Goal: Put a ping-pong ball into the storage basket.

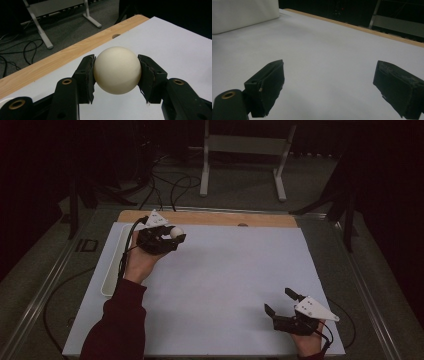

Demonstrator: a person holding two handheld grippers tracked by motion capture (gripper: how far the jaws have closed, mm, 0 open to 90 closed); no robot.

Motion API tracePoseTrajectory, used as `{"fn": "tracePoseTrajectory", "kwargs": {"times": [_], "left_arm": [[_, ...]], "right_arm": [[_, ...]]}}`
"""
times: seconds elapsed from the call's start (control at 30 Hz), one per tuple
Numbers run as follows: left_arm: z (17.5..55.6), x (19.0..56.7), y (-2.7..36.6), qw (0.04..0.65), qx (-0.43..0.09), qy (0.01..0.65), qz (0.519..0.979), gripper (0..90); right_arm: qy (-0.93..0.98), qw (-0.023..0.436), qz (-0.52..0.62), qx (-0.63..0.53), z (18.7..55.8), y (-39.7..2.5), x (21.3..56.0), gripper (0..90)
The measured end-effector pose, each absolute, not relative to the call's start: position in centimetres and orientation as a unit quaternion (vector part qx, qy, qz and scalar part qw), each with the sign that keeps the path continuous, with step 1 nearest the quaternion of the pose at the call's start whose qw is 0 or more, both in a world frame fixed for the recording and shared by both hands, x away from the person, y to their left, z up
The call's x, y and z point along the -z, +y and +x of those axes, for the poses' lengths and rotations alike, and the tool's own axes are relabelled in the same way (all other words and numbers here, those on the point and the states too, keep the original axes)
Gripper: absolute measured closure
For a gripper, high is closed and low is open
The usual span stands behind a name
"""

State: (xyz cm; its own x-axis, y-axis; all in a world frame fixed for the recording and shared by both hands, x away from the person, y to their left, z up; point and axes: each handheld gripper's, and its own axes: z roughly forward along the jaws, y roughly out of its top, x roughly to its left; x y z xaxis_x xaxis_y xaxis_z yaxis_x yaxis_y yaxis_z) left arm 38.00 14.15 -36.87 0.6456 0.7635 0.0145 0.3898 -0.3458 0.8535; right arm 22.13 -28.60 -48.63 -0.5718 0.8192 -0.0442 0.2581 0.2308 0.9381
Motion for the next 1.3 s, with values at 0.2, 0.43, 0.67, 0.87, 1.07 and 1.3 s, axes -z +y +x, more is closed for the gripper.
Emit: {"fn": "tracePoseTrajectory", "kwargs": {"times": [0.2,0.43,0.67,0.87,1.07,1.3], "left_arm": [[37.9,37.0,14.5,0.44,-0.212,0.365,0.792,51.3],[37.7,37.1,15.0,0.44,-0.213,0.37,0.79,51.3],[37.5,37.3,15.4,0.438,-0.211,0.373,0.79,51.3],[37.4,37.4,15.7,0.439,-0.212,0.375,0.789,51.3],[37.3,37.5,15.9,0.436,-0.213,0.376,0.79,51.3],[37.1,37.4,16.2,0.437,-0.214,0.376,0.788,51.3]], "right_arm": [[0.733,0.281,0.367,-0.5,22.1,-28.6,48.6,9.6],[0.733,0.281,0.368,-0.5,22.1,-28.6,48.6,9.6],[0.732,0.281,0.368,-0.499,22.1,-28.6,48.6,9.6],[0.733,0.28,0.368,-0.499,22.1,-28.5,48.6,9.6],[0.732,0.281,0.368,-0.5,22.1,-28.6,48.6,9.6],[0.732,0.28,0.368,-0.499,22.1,-28.5,48.6,9.6]]}}
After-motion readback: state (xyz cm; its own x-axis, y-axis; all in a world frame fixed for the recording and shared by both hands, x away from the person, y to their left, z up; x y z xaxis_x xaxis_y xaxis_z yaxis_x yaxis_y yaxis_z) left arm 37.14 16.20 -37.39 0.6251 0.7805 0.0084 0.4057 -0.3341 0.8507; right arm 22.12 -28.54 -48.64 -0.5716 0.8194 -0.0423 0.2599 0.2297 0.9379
